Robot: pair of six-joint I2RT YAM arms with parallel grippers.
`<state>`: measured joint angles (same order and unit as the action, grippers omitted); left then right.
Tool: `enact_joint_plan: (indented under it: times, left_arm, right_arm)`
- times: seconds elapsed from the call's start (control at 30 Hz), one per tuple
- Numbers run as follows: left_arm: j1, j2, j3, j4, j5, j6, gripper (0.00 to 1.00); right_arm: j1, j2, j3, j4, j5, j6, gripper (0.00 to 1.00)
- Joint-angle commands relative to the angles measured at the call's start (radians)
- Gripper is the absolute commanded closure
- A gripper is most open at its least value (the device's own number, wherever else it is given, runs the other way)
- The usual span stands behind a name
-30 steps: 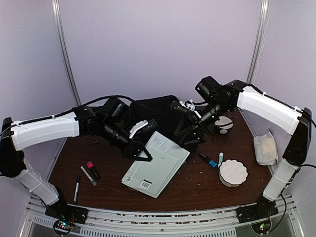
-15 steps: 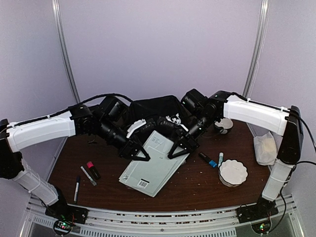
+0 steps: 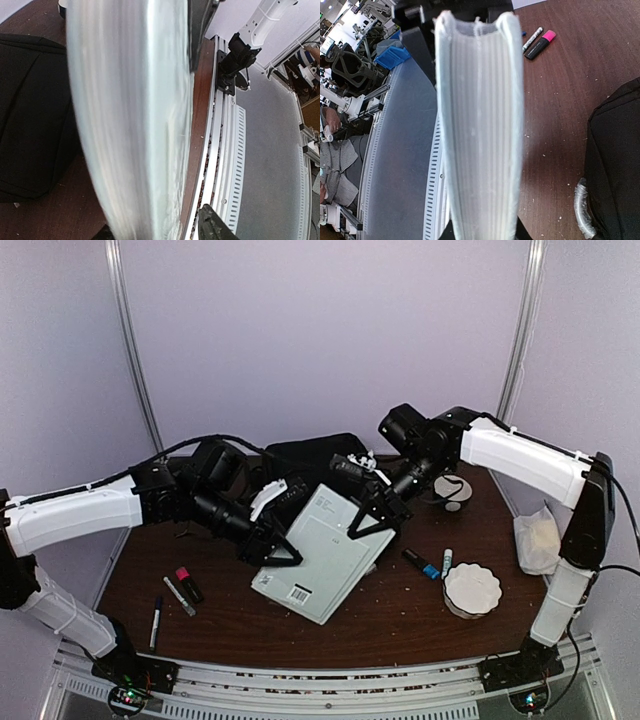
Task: Pack the student bag
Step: Pass from the left arm to the right
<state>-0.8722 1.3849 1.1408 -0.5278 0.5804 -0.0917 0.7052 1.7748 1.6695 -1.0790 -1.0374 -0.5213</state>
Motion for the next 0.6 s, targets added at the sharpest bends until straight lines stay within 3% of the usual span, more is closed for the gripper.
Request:
enact_joint_plan:
  times: [0.0, 0.13, 0.4, 0.57]
  left_arm:
    - [-0.001, 0.007, -0.043, 0.045, 0.019, 0.008, 0.54]
    - [0.000, 0.016, -0.058, 0.045, 0.019, 0.019, 0.57]
    - [0.001, 0.046, -0.056, 0.046, 0.064, 0.033, 0.77]
    - [0.000, 0.040, -0.070, 0.073, 0.044, 0.019, 0.61]
  right_arm:
    - [-0.034, -0.024, 0.082, -0.038, -0.077, -0.036, 1.00]
    - [-0.047, -0.028, 0.091, -0.062, -0.092, -0.054, 1.00]
    - [-0.059, -0.022, 0.099, -0.075, -0.118, -0.062, 1.00]
    - [-0.064, -0.021, 0.104, -0.082, -0.151, -0.066, 1.00]
